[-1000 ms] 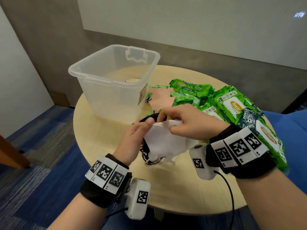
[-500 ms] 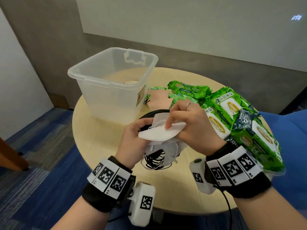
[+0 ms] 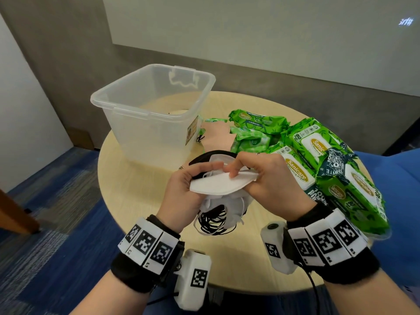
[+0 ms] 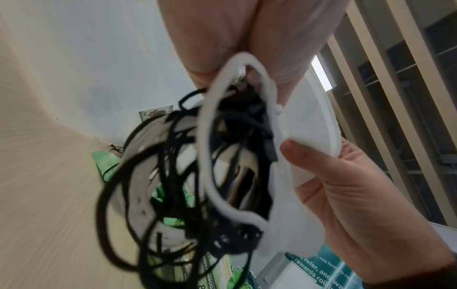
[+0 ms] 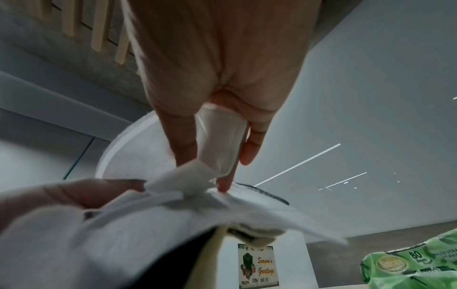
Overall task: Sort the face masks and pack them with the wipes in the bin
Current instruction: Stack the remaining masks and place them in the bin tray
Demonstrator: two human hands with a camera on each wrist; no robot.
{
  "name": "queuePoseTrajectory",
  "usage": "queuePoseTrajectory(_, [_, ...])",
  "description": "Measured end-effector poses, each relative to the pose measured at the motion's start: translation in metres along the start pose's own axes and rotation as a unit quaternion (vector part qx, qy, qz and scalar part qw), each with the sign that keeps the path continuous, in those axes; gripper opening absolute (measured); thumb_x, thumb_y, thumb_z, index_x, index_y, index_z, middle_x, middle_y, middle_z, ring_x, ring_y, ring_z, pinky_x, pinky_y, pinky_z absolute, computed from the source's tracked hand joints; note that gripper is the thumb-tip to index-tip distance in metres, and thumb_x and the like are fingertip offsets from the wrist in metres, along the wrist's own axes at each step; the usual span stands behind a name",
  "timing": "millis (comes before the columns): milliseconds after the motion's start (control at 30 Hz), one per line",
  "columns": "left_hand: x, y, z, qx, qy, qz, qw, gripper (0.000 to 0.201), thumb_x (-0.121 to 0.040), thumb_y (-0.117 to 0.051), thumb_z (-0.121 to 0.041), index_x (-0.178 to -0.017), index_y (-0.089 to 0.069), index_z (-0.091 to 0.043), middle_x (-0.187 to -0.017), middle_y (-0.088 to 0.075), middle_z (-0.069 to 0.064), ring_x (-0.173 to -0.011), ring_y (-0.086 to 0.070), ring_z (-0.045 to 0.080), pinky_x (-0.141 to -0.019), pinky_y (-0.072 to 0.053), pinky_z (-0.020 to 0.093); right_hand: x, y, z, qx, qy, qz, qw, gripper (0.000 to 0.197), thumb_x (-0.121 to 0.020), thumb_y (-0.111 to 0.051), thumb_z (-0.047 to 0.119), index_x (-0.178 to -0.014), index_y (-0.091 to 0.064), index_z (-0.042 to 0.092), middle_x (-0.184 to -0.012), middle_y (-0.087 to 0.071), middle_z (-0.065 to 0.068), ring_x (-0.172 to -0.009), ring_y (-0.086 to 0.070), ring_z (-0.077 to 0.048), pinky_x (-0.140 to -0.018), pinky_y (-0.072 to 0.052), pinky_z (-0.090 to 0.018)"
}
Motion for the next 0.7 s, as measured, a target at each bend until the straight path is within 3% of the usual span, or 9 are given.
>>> queuePoseTrajectory(67, [0.000,0.002,0.001,0.011,0.009,-0.004,1.000,0.039,-0.062,-0.063,-0.004,-0.096,-0.068,-0.023,-0.095,-0.072,-0.010,-0.092,-0.064,0.000,-0.076,-0.049,0.013,0.001,0.002,-0.003,-0.044,-0.030,0.009,0.999,0.018,-0.064,-0.057,-0.002,-0.071,-0.061,0.013,-0.088,-0.073,-0.002,-0.086,-0.068,-0.013,-0.068,-0.053,-0.035])
queuePoseTrajectory(133, [0.000,0.004,0.002,0.040,0.026,-0.012,0.999,0.040,-0.064,-0.064,-0.005,-0.102,-0.068,-0.017,-0.105,-0.068,0.005,-0.094,-0.065,0.006,-0.078,-0.051,0.017,0.002,0.004,-0.008,-0.082,-0.054,0.024,0.995,0.031,-0.064,-0.055,-0.010,-0.071,-0.057,0.020,-0.091,-0.072,0.001,-0.092,-0.064,0.000,-0.073,-0.052,-0.022])
queuePoseTrajectory(233, [-0.002,0.008,0.005,0.077,0.055,-0.025,0.995,0.037,-0.075,-0.050,0.000,-0.106,-0.067,-0.011,-0.098,-0.061,0.021,-0.080,-0.063,0.005,-0.065,-0.047,0.011,0.004,0.010,-0.016,-0.109,-0.081,0.029,0.990,0.040,-0.063,-0.051,-0.012,-0.068,-0.051,0.028,-0.081,-0.071,0.001,-0.083,-0.066,-0.012,-0.072,-0.051,-0.034])
queuePoseTrajectory(267, [-0.003,0.010,0.007,0.096,0.067,-0.029,0.993,0.041,-0.073,-0.044,-0.002,-0.104,-0.069,-0.012,-0.104,-0.059,0.025,-0.084,-0.061,0.009,-0.063,-0.046,0.013,0.005,0.011,-0.017,-0.114,-0.089,0.034,0.989,0.039,-0.064,-0.052,-0.011,-0.068,-0.052,0.028,-0.077,-0.069,0.000,-0.079,-0.065,-0.016,-0.069,-0.049,-0.037])
queuePoseTrajectory(333, [-0.004,0.013,0.010,0.132,0.088,-0.041,0.986,0.043,-0.070,-0.040,-0.009,-0.099,-0.071,-0.014,-0.120,-0.057,0.023,-0.093,-0.059,0.018,-0.065,-0.049,0.017,0.005,0.011,-0.019,-0.131,-0.107,0.057,0.984,0.032,-0.064,-0.052,-0.006,-0.066,-0.052,0.026,-0.070,-0.066,-0.001,-0.070,-0.063,-0.016,-0.064,-0.048,-0.032])
queuePoseTrajectory(400, [-0.004,0.014,0.010,0.141,0.090,-0.059,0.984,0.031,-0.084,-0.043,-0.010,-0.099,-0.070,-0.013,-0.122,-0.059,0.017,-0.098,-0.059,0.016,-0.070,-0.050,0.017,0.007,0.009,-0.019,-0.145,-0.130,0.094,0.976,0.020,-0.063,-0.050,0.000,-0.063,-0.054,0.019,-0.066,-0.063,-0.005,-0.064,-0.057,-0.012,-0.062,-0.043,-0.023])
queuePoseTrajectory(467, [-0.005,0.015,0.010,0.136,0.085,-0.076,0.984,0.030,-0.095,-0.040,-0.004,-0.099,-0.069,-0.013,-0.121,-0.061,0.014,-0.099,-0.060,0.011,-0.073,-0.050,0.015,0.008,0.009,-0.018,-0.146,-0.138,0.137,0.970,0.013,-0.064,-0.048,0.002,-0.063,-0.055,0.012,-0.062,-0.057,-0.006,-0.061,-0.050,-0.011,-0.060,-0.038,-0.023])
queuePoseTrajectory(567, [-0.007,0.019,0.013,0.111,0.082,-0.096,0.986,0.029,-0.093,-0.046,0.001,-0.098,-0.069,-0.016,-0.114,-0.063,0.010,-0.100,-0.059,0.012,-0.081,-0.047,0.019,0.010,0.009,-0.016,-0.163,-0.149,0.171,0.960,0.012,-0.064,-0.043,0.004,-0.062,-0.053,0.010,-0.056,-0.045,0.005,-0.057,-0.039,-0.003,-0.053,-0.029,-0.016])
queuePoseTrajectory(700, [-0.006,0.019,0.011,0.061,0.063,-0.092,0.992,0.034,-0.083,-0.058,0.010,-0.101,-0.068,-0.016,-0.116,-0.062,0.016,-0.102,-0.061,0.019,-0.084,-0.052,0.023,0.006,0.006,-0.017,-0.208,-0.170,0.163,0.949,0.008,-0.073,-0.050,0.008,-0.072,-0.058,0.009,-0.065,-0.053,0.006,-0.061,-0.046,-0.001,-0.056,-0.035,-0.011])
Point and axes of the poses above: each hand's wrist, its own x-axis away from the middle knuckle, its own y-axis out of the back of the hand, z = x × y, the point moved 6 cm from there along -x, towards the middle knuckle
